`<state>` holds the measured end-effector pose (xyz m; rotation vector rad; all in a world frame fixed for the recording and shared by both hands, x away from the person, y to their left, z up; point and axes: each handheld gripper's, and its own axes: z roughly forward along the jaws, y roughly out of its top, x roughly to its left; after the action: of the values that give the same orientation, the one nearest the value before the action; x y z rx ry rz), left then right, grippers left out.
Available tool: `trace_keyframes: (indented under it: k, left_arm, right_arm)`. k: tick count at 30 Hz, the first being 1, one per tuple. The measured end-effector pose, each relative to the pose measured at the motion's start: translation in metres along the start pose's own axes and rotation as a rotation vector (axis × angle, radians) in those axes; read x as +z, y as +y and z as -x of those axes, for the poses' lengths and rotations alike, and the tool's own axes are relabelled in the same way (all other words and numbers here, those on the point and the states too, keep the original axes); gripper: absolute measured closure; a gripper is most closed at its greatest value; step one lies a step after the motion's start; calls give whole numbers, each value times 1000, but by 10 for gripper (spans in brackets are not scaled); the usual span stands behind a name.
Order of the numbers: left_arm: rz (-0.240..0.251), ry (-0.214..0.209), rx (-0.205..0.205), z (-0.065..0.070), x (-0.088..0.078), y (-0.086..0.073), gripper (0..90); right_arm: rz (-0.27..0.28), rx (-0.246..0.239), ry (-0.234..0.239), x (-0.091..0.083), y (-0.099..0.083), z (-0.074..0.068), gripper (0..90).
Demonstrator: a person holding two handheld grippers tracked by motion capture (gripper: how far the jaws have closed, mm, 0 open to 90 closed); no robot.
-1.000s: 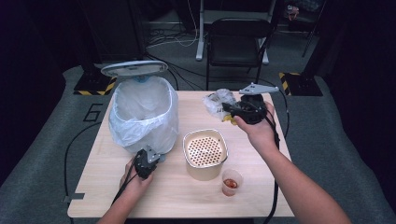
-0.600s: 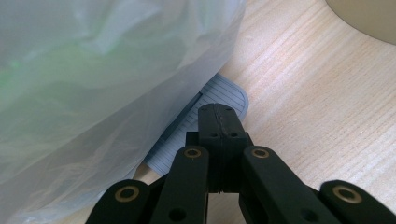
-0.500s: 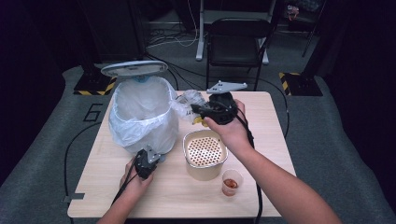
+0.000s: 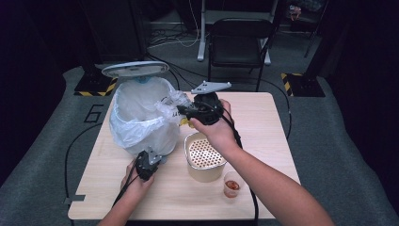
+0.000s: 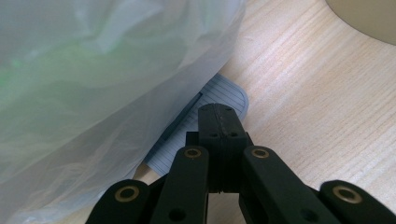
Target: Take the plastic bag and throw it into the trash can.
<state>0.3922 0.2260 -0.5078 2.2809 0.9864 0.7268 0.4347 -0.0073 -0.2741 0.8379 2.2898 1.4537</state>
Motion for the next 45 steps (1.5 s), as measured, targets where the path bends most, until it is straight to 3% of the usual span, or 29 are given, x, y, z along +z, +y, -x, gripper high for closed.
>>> trace_keyframes:
  k: [1,6,8,16,19,32,43,44,45]
  left_arm:
    - [6,-2,24,-2,1,1,900]
    - [1,-7,23,-2,0,1,900]
    - [-6,-5,-4,0,0,0,900]
    - [-5,-9,-3,-1,0,0,900]
    - [17,-3,13,-2,1,0,900]
    - [2,-2,24,-3,0,1,900]
    - [6,5,10,-1,1,0,900]
    - [-8,-15,7,-2,0,0,900]
    - [9,14,7,-1,1,0,900]
  right_arm:
    - [-3,0,0,1,2,-1,769]
    - [8,6,14,11,17,-8,768]
    - [9,1,20,17,24,-12,767]
    - [5,-16,16,47,44,-26,767]
    - [-18,-25,10,59,47,-29,766]
    - [-2,19,-23,95,54,-21,757]
    - [0,-9,-62,116,55,-26,742]
    - [-3,-7,-62,118,54,-28,741]
    - [-4,-5,-64,119,54,-29,740]
